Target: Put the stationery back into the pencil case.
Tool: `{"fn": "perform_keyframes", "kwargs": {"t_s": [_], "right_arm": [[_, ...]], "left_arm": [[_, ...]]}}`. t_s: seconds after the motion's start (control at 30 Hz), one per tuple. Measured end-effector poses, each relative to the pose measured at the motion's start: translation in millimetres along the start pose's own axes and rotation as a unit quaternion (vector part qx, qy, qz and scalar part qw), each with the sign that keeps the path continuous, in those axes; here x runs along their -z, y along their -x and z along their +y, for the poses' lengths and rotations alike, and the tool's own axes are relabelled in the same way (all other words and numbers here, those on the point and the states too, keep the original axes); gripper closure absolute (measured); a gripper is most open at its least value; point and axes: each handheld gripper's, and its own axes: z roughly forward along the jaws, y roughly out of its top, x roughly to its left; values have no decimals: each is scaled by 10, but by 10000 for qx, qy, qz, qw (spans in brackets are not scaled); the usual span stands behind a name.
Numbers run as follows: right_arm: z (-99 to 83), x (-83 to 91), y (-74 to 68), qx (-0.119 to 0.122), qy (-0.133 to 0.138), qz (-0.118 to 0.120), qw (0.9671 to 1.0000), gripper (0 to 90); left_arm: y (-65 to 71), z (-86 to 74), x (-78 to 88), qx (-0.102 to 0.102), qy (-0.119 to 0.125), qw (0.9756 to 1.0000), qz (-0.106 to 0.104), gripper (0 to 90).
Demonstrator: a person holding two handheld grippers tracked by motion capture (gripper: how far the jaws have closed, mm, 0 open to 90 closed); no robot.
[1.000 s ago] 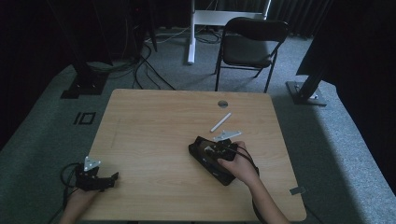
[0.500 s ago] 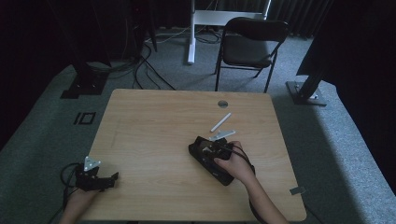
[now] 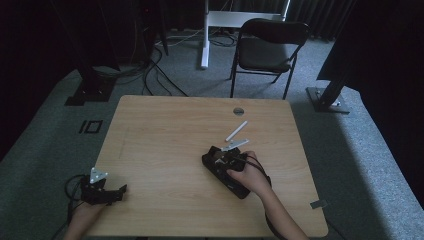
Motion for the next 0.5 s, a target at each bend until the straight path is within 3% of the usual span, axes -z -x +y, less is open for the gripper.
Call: {"fn": "perform_keyframes", "kwargs": {"t_s": [0.37,0.5], "right_arm": [[-2,44,-11,-20,24,95,9999,641],[19,163,-13,-52,252,156,9995,640]], "left_arm": [[0,0,0,1,0,10000,1,1],[0,0,0,1,0,10000,0,1]]}}
